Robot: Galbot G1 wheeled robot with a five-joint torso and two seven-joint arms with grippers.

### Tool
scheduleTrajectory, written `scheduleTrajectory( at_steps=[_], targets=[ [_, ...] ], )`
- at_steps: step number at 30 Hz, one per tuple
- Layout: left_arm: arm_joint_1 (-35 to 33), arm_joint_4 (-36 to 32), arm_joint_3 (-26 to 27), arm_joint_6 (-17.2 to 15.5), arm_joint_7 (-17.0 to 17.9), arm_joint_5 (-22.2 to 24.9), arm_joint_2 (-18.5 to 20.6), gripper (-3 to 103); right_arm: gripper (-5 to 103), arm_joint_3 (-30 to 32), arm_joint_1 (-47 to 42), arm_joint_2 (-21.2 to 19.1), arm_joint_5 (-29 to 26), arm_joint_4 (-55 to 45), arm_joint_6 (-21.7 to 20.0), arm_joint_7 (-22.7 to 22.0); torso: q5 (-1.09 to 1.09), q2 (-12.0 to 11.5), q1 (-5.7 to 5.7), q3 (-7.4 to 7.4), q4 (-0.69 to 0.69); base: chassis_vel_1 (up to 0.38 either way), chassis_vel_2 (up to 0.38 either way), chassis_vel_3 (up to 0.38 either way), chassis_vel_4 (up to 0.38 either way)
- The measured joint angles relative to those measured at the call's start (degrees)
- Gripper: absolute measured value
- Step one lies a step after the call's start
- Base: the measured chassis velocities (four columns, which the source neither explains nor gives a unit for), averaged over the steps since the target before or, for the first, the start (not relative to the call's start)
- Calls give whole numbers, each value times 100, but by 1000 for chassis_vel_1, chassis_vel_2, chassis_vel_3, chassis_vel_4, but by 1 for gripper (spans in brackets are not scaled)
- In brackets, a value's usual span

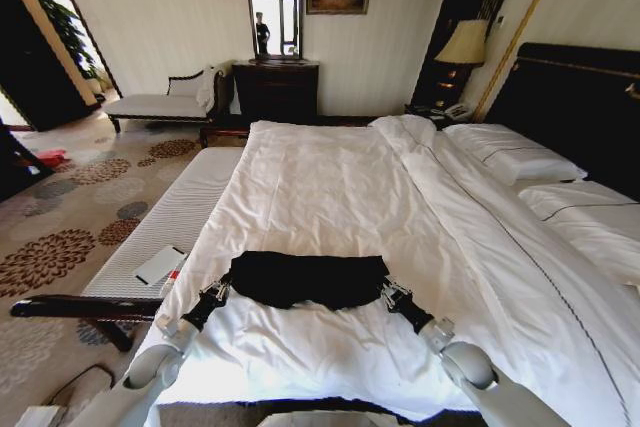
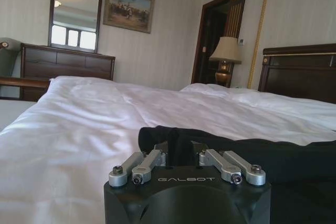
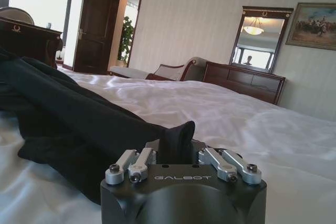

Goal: Fold the clothes on the bed.

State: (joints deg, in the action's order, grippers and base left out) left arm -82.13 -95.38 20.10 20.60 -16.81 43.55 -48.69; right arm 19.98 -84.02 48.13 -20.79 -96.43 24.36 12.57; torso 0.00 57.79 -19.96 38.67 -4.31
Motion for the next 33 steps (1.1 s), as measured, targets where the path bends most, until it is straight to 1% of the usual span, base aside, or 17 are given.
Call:
scheduleTrajectory(
  at_steps=[1,2,3,6,7,9,10,11,12,16,17,18,19,21,25,30,33],
  targets=[
    [-36,-53,45,-2,-29,-15,0,33,33,59,-60,2,4,-39,30,24,0,0,0,0,0,0,0,0,0],
    [-36,-53,45,-2,-29,-15,0,33,33,59,-60,2,4,-39,30,24,0,0,0,0,0,0,0,0,0],
    [-93,-138,123,-4,-69,-18,-1,33,39,133,-129,7,-7,-98,62,34,0,0,0,0,0,0,0,0,0],
    [-206,-386,362,-13,-129,55,-18,49,55,323,-244,9,-199,-295,85,13,0,0,1,0,0,0,0,0,0],
    [-206,-386,362,-13,-129,55,-18,49,55,323,-244,9,-199,-295,85,13,0,0,1,0,0,0,0,0,0],
    [-228,-509,536,-25,-146,145,-14,61,66,412,-242,-46,-440,-451,12,-38,0,0,0,0,0,0,0,0,0],
    [-231,-555,621,-42,-147,196,-10,61,72,429,-202,-95,-559,-532,-64,-81,0,0,1,0,-2,0,0,0,0],
    [-229,-593,712,-56,-137,255,-6,66,72,431,-127,-160,-659,-600,-155,-133,0,0,0,0,-1,0,0,0,0],
    [-229,-593,712,-56,-137,255,-6,66,72,431,-127,-160,-659,-600,-155,-133,0,0,0,0,-1,0,0,0,0],
    [-187,-653,980,-258,259,373,-2,88,93,130,574,-513,-864,-548,-533,-294,-1,0,0,0,3,0,0,0,0],
    [-187,-653,980,-258,259,373,-2,88,93,130,574,-513,-864,-548,-533,-294,-1,0,0,0,3,0,0,0,0],
    [-182,-671,1022,-331,404,357,5,93,97,-14,793,-596,-886,-457,-637,-306,0,0,0,1,2,0,0,0,0],
    [-190,-697,1051,-382,484,342,10,93,97,-145,963,-651,-894,-385,-707,-311,0,0,0,1,0,0,0,0,0],
    [-237,-810,1101,-473,636,321,14,99,100,-575,1448,-732,-875,-156,-800,-315,-1,0,0,1,0,0,0,0,0],
    [-324,-923,1130,-542,800,157,12,100,100,-1273,2119,-674,-701,297,-836,-340,0,0,0,1,3,0,0,0,0],
    [-324,-919,1121,-557,859,91,-19,100,100,-1670,2354,-540,-583,578,-892,-376,-2,0,0,1,-1,0,0,0,0],
    [-301,-919,1105,-569,864,99,-19,100,100,-1888,2489,-455,-403,796,-860,-376,1,0,0,1,-1,0,0,0,0]
  ],
)
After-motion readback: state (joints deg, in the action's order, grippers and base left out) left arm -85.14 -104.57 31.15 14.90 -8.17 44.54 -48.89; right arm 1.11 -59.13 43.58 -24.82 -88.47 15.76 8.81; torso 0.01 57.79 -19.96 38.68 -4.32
